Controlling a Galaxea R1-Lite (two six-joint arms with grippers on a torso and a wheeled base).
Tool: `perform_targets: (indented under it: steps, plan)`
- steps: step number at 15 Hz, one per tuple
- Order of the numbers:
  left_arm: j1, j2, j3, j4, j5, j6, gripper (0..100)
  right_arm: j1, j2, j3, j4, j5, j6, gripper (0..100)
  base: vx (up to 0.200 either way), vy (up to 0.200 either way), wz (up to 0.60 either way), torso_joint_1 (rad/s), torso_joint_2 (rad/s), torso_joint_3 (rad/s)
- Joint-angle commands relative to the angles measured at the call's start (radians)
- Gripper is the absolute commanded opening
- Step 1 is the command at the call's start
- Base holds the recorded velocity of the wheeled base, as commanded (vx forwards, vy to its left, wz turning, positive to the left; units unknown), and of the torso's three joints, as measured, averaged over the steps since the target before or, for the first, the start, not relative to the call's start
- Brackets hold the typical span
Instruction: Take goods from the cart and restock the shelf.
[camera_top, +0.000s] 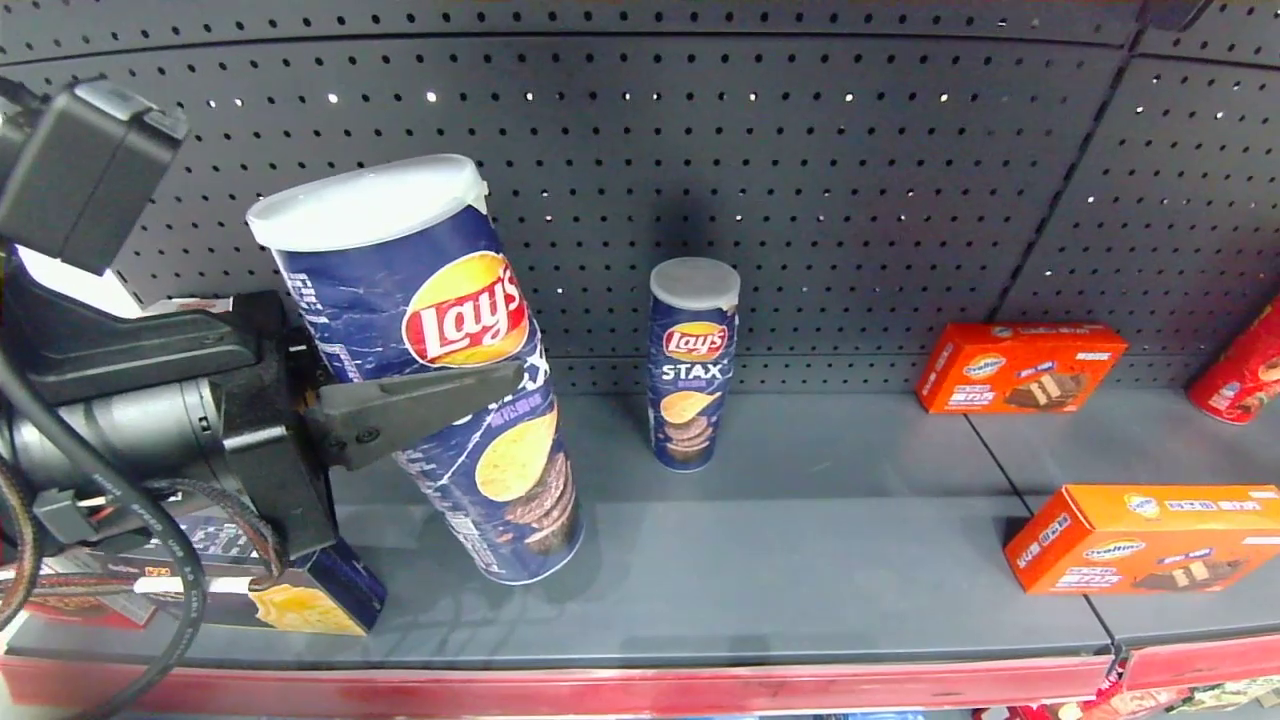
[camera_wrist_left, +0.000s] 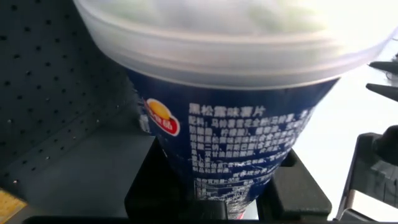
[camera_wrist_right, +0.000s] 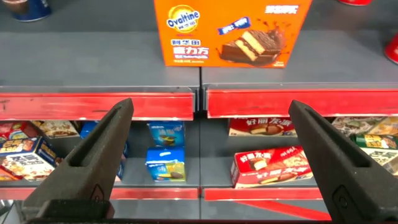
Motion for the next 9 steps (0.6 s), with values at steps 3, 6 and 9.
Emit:
perform_targets:
  steps: [3, 6, 9]
  plan:
    - [0.004, 0.003, -0.008, 0.000, 0.000, -0.002, 0, 0.002, 0.003, 0.000, 0.003, 0.003, -0.001, 100, 0.000, 0.000, 0.00, 0.000, 0.00, 0.000]
    - [0.003, 0.001, 0.018, 0.002, 0.006, 0.001, 0, 0.044, 0.075, -0.002, -0.002, 0.032, -0.017, 100, 0.000, 0.000, 0.00, 0.000, 0.00, 0.000]
    - [0.006, 0.007, 0.006, 0.012, 0.003, -0.003, 0, 0.171, 0.470, -0.416, -0.014, 0.059, 0.114, 100, 0.000, 0.000, 0.00, 0.000, 0.00, 0.000]
